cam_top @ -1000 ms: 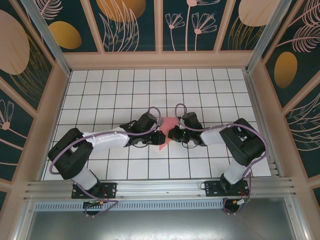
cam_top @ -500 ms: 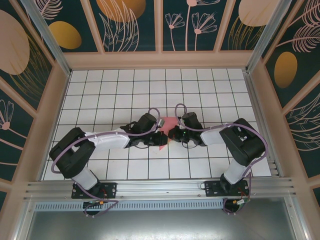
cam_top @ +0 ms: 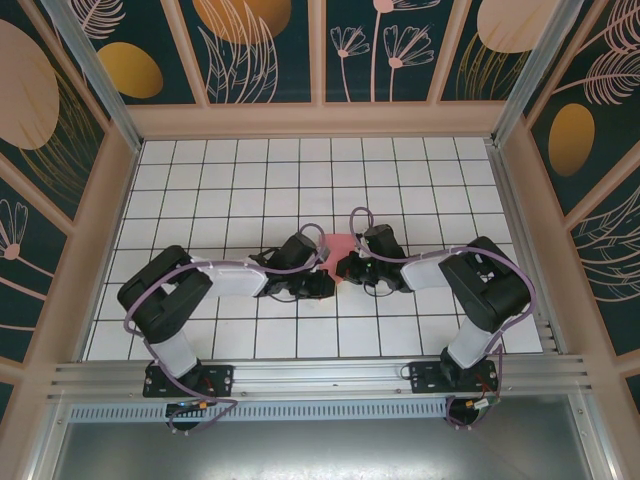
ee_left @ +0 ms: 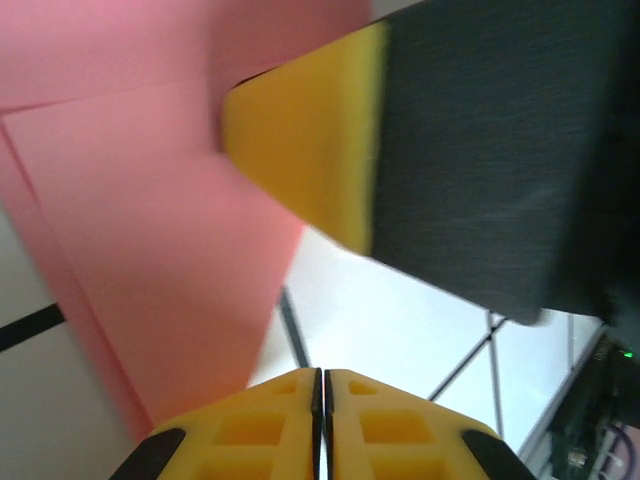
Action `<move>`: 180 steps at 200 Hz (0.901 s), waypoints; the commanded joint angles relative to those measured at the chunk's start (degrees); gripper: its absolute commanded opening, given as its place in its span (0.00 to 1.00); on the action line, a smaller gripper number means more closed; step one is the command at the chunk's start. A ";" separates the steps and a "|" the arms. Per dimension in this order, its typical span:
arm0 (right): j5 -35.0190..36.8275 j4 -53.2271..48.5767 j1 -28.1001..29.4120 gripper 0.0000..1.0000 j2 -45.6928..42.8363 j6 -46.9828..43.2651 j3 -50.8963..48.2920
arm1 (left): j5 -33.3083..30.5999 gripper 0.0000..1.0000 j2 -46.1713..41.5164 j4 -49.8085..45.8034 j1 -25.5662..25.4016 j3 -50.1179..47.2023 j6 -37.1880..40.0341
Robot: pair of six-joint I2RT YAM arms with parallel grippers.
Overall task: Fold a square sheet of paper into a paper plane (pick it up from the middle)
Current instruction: Third fold the triangle at the center of the table, then fourth fold the wing at the center of the table.
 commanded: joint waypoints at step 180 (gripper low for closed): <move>5.45 0.82 2.55 0.08 -1.37 9.79 -5.98 | -18.37 0.11 -20.69 -10.11 0.18 -10.38 -2.69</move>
